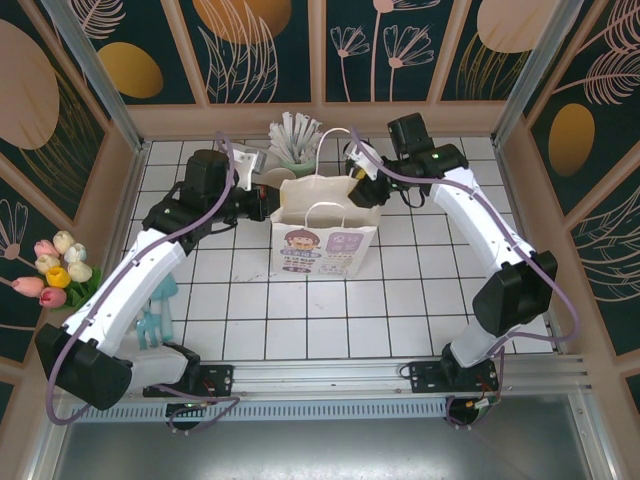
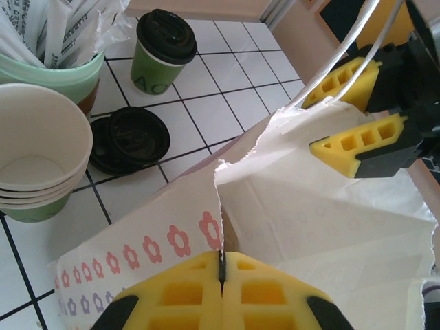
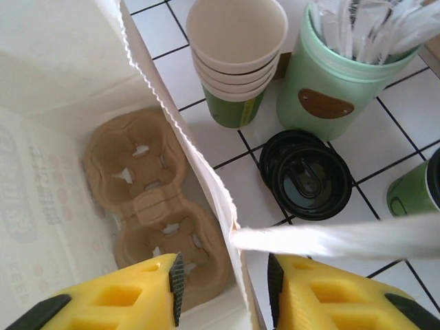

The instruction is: Pack the takeout coffee

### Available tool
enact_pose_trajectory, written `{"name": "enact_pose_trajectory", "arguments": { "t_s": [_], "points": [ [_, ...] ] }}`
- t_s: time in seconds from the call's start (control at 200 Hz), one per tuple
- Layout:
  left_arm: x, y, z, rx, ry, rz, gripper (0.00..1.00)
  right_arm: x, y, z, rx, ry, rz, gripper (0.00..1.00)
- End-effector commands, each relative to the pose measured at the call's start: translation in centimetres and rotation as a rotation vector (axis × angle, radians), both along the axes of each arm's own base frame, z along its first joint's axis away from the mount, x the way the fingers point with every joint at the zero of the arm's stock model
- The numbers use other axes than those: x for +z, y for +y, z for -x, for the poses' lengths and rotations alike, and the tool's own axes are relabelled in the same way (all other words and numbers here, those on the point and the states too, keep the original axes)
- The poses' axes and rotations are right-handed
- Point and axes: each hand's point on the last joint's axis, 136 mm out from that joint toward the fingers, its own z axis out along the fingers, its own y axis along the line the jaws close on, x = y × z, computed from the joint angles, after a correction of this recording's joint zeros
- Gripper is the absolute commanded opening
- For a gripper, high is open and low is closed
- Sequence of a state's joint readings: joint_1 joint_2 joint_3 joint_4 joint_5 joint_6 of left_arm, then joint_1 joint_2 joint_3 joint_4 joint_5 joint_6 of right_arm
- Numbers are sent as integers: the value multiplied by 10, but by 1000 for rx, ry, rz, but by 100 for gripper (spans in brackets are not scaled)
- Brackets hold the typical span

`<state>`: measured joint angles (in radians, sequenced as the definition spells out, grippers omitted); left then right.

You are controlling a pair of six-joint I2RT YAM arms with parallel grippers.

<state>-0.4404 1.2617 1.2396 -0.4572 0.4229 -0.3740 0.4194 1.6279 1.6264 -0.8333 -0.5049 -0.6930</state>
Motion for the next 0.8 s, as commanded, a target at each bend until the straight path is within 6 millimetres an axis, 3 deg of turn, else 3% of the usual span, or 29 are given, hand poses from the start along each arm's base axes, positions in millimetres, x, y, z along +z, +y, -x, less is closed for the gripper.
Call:
{"name": "enact_pose_trajectory", "arguments": {
  "t_s": [0.0, 0.16, 0.295, 0.41, 0.53, 0.656, 0.726, 0.796],
  "points": [
    [7, -3, 3, -52, -5, 0, 0, 18, 7, 13, 34, -30, -64, 39],
    [11, -5, 4, -91, -2, 14, 0, 19, 12, 22, 42, -15, -70, 30],
    [9, -3, 4, -107, 16, -5, 0, 19, 28, 34, 47, 0, -91, 21],
    [13, 2, -1, -108, 4, -23, 0, 21, 34, 25, -65, 18, -84, 12],
    [27, 4, -5, -111, -22, -27, 4, 18, 45, 34, -127, 95, -73, 3],
    [39, 12, -7, -77, -72, -46, 14, 15, 46, 36, -238, 126, -57, 1],
    [46, 18, -7, -43, -102, -54, 20, 17, 43, 27, -360, 124, -63, 0],
    [56, 24, -6, 0, -135, -41, 38, 17, 39, 21, -466, 131, -69, 0]
  ]
}}
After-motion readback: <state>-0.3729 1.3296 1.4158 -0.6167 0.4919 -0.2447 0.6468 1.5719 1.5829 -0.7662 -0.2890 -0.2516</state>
